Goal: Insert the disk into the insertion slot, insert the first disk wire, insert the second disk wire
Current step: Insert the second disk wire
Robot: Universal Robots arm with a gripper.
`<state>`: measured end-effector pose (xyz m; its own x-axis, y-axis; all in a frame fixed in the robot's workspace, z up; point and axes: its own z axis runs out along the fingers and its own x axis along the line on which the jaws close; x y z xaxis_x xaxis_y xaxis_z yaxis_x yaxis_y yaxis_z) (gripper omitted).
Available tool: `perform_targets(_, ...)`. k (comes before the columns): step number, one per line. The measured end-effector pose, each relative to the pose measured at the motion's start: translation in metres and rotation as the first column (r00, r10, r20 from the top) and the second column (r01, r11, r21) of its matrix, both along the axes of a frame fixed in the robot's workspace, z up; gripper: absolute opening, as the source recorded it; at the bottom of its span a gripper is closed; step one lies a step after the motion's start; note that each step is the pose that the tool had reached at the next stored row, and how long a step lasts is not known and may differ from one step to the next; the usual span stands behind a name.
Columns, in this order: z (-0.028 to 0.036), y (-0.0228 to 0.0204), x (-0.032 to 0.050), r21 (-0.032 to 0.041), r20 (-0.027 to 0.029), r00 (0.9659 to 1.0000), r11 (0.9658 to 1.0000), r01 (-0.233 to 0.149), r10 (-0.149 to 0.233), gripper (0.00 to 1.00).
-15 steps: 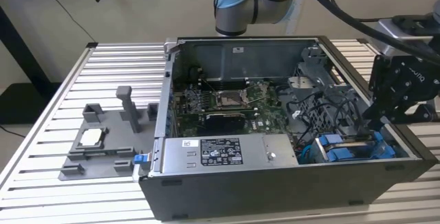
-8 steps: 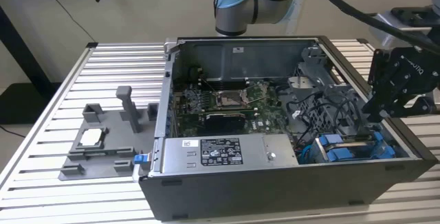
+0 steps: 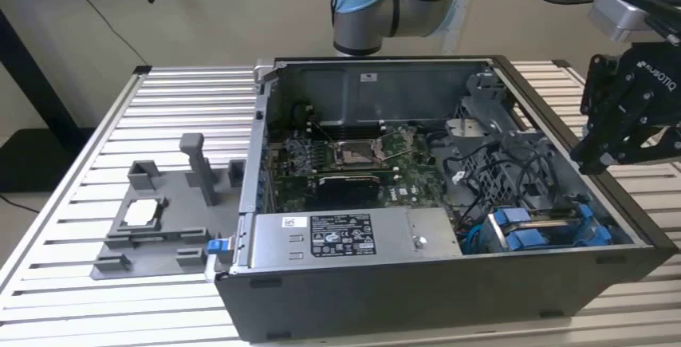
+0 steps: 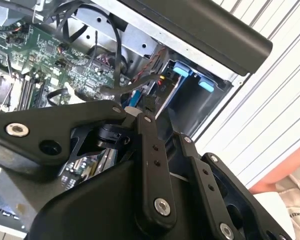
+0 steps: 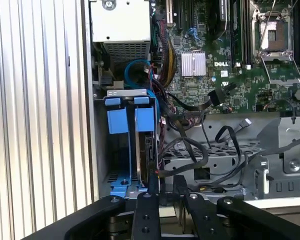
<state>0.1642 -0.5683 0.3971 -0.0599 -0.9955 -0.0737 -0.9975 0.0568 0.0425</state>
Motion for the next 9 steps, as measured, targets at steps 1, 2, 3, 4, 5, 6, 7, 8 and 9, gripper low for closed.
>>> perform_targets(1,0.0000,0.0000,0.0000,0.0000,0.0000,1.0000,1.0000,0.000,0.000,0.27)
perform_targets(2,0.0001,0.0001,0.0000,-0.0001,0.0000,1.0000,1.0000,0.000,0.000,0.27)
perform_targets(3,0.0003,0.0009,0.0000,-0.0005,0.0000,1.0000,1.0000,0.000,0.000,0.27)
perform_targets(4,0.0002,0.0029,0.0000,-0.0004,0.0000,1.0000,1.0000,0.000,0.000,0.27)
perform_targets(5,0.0002,0.0054,0.0000,-0.0003,0.0000,1.0000,1.0000,0.000,0.000,0.27)
perform_targets(6,0.0001,0.0083,-0.0001,-0.0003,0.0000,1.0000,1.0000,0.000,0.000,0.27)
perform_targets(7,0.0001,0.0115,-0.0001,-0.0002,0.0000,1.0000,1.0000,0.000,0.000,0.27)
perform_targets(8,0.0001,0.0145,-0.0001,-0.0002,0.0000,1.0000,1.0000,0.000,0.000,0.27)
perform_targets(9,0.0001,0.0176,-0.0001,-0.0003,0.0000,1.0000,1.0000,0.000,0.000,0.27)
